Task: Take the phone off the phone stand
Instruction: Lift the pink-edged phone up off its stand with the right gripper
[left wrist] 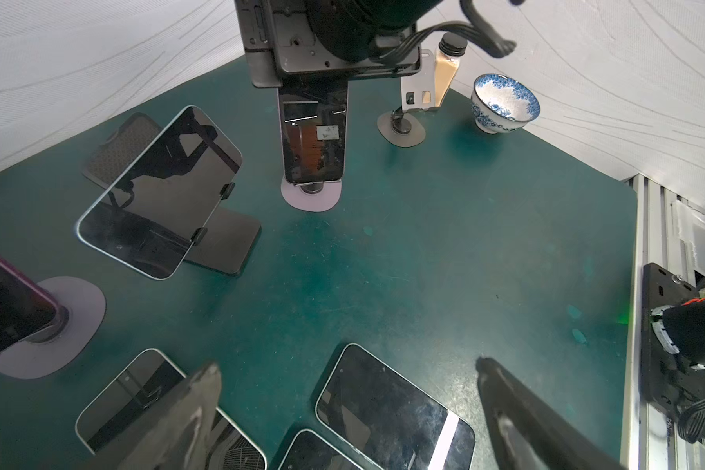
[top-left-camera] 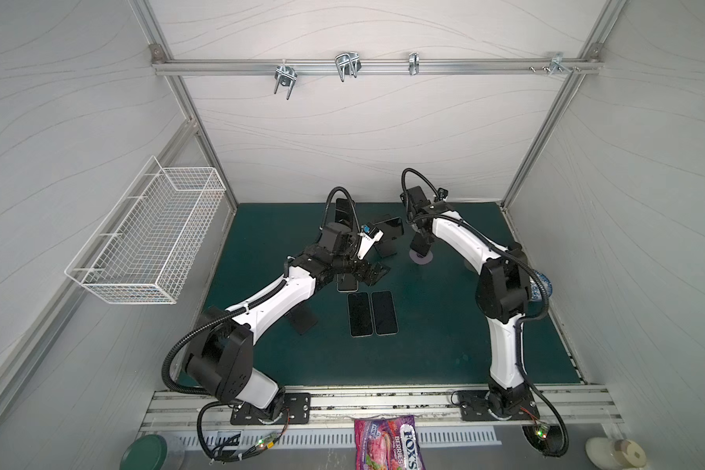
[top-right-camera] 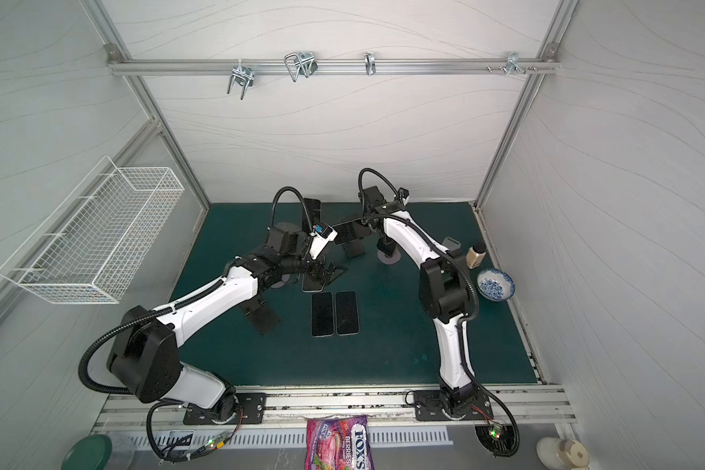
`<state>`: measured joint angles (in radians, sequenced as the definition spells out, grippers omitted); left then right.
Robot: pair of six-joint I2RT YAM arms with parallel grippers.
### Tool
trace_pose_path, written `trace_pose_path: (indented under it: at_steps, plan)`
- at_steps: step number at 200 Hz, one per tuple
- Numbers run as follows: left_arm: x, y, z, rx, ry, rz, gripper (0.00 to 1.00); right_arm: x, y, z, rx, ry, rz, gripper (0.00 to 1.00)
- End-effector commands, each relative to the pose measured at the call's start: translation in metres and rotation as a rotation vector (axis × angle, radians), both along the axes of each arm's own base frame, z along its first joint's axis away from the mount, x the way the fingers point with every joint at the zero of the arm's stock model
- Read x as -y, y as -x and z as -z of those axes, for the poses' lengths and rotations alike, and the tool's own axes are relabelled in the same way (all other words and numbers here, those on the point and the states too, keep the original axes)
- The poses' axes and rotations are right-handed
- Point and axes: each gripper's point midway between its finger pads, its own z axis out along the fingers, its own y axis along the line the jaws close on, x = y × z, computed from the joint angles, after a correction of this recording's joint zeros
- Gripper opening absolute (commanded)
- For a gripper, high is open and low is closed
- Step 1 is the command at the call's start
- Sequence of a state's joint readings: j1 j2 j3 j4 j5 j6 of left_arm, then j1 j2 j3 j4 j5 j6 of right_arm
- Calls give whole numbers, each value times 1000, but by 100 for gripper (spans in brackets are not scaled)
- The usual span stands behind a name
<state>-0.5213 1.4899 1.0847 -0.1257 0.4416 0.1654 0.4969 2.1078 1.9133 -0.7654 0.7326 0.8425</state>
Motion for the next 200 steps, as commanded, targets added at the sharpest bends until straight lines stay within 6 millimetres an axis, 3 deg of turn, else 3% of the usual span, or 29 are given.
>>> trace_pose_path:
  at_steps: [1, 146, 200]
  plan:
    - [8, -7, -14, 47, 11, 19, 99, 4, -2, 9, -2, 0, 31, 92]
    - [12, -3, -16, 28, 32, 43, 99, 7, -3, 24, -23, -33, 31, 85]
    - [15, -1, -14, 22, 28, 50, 99, 6, -3, 21, -7, -47, 25, 81]
